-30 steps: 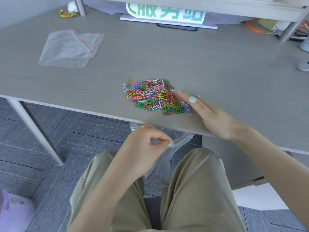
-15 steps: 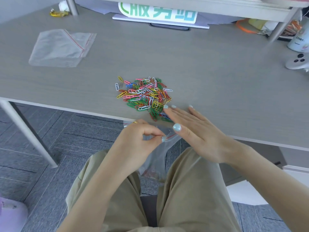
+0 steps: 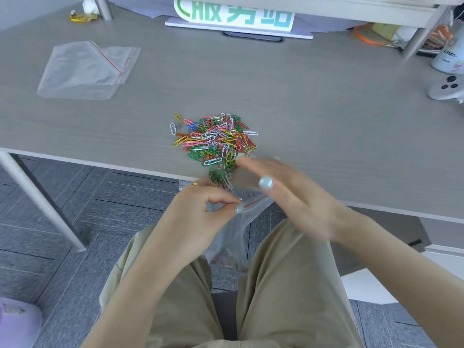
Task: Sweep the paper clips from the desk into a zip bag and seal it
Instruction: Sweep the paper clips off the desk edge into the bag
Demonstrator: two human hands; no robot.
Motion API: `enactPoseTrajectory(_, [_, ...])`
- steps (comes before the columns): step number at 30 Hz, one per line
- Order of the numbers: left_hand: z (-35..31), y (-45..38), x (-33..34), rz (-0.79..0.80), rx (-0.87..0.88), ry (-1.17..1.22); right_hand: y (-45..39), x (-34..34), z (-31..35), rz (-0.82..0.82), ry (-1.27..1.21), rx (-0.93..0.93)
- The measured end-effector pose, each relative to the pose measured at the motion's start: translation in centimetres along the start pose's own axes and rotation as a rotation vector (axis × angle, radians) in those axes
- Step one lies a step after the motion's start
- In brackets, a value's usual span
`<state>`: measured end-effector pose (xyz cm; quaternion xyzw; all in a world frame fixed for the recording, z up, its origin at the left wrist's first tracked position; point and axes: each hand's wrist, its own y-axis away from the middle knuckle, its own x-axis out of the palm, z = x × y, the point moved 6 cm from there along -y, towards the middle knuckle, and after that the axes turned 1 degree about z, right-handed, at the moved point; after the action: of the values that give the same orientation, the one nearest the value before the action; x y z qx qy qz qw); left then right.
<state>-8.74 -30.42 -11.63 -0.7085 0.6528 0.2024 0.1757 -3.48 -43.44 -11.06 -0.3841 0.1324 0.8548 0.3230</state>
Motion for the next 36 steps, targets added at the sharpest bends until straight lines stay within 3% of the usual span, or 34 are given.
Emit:
enactPoseTrajectory(3, [0.1, 0.1, -0.1, -0.012, -0.007, -0.01, -2.4, -2.4, -1.9, -0.136, -0.075, 0.137])
enactPoseTrajectory(6, [0.0, 0.2, -0.3, -0.006, -0.022, -0.014, -4.1, -3.0, -2.8, -0.083, 0.018, 0.212])
enactPoseTrajectory(17, [-0.2, 0.0, -0.9, -0.031, -0.014, -0.008, -1.7, 1.5, -0.2, 0.185, 0.266, -0.072])
enactPoseTrajectory(26, [0.0, 0.4, -1.5, -0.051, -0.008, 0.0, -1.2, 0.2, -0.7, 0.062, 0.002, 0.019])
enactPoseTrajectory(36, [0.2, 0.5, -2.1, -0.077, -0.007, -0.003, 0.3, 2.1, 0.3, 0.138, 0.329, -0.172])
